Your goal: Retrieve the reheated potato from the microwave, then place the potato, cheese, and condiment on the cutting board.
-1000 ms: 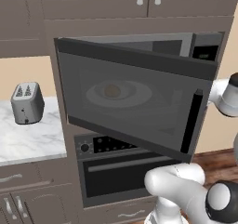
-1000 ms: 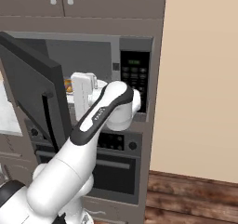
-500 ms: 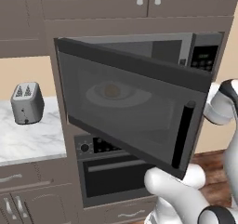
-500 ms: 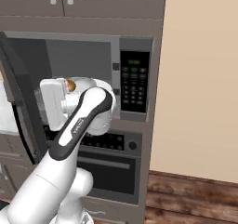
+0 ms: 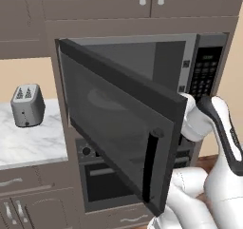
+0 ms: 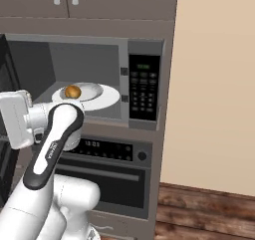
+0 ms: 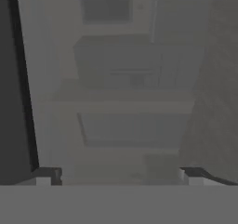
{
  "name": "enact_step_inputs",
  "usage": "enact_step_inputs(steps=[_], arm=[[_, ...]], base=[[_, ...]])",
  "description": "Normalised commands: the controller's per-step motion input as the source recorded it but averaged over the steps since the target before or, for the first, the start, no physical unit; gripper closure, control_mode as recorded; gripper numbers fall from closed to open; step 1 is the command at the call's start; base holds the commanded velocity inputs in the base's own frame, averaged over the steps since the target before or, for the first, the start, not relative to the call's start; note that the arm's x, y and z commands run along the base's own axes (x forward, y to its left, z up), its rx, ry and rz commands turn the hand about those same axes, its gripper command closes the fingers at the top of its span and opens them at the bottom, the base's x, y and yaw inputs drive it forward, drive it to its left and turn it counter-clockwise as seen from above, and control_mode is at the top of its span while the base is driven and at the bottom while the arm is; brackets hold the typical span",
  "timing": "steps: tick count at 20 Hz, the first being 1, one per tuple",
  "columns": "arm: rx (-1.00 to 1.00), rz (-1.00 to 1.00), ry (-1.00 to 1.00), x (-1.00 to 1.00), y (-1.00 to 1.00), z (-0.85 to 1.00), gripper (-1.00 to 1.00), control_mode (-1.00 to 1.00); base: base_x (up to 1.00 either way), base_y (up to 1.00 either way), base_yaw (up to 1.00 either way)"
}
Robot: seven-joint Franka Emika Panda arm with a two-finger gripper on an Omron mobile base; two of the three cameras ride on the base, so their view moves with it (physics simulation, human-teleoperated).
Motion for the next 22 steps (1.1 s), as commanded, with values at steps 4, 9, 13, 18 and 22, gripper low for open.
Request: enact_step_inputs(steps=[4,9,13,18,22], arm=[[0.01,0.16,0.00,-0.69,1.00,0.00,-1.00,-1.00],[0.01,0.09,-0.01,-0.49,1.00,0.00,-1.00,-1.00],[0.00,0.00,-0.16,-0.10,0.79,0.04,-1.00,-1.00],[-0.05,-0.12,-0.29,0.28,-0.14,0.26,-1.00,-1.00],[-0.14,-0.21,-0.26,0.55,-0.49,0.41,-1.00,-1.00]], base=[[0.00,0.00,0.00],[0.00,0.00,0.00],[0.00,0.00,0.00],[0.00,0.00,0.00],[0.00,0.00,0.00]])
